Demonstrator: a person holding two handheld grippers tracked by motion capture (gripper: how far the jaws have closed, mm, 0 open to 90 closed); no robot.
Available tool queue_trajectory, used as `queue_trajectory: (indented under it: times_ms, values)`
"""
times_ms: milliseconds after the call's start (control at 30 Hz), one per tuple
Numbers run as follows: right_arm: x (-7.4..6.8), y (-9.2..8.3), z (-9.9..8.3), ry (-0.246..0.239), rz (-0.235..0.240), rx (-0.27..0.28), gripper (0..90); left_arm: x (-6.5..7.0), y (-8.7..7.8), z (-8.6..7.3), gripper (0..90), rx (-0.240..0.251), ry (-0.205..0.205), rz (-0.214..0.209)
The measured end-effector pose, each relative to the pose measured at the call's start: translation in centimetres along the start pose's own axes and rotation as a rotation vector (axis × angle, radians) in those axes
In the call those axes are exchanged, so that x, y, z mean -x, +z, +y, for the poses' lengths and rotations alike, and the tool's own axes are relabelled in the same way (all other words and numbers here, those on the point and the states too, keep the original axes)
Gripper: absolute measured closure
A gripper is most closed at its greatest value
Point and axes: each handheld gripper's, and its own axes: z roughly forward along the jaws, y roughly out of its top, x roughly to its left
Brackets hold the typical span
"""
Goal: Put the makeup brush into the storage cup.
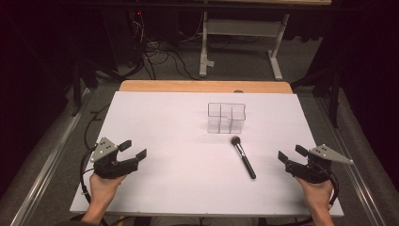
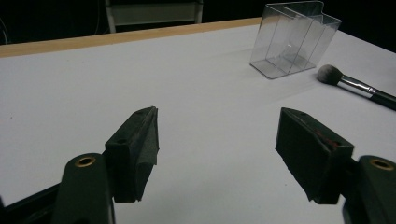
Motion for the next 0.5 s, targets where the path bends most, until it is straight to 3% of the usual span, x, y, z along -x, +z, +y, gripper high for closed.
queue_trajectory:
  times_ms: [500]
  values:
    - [-0.07, 0.01, -0.01, -0.006, 0.002, -0.001, 26.4, 0.06, -0.13, 0.06, 30.0, 0.003, -0.002, -0.006]
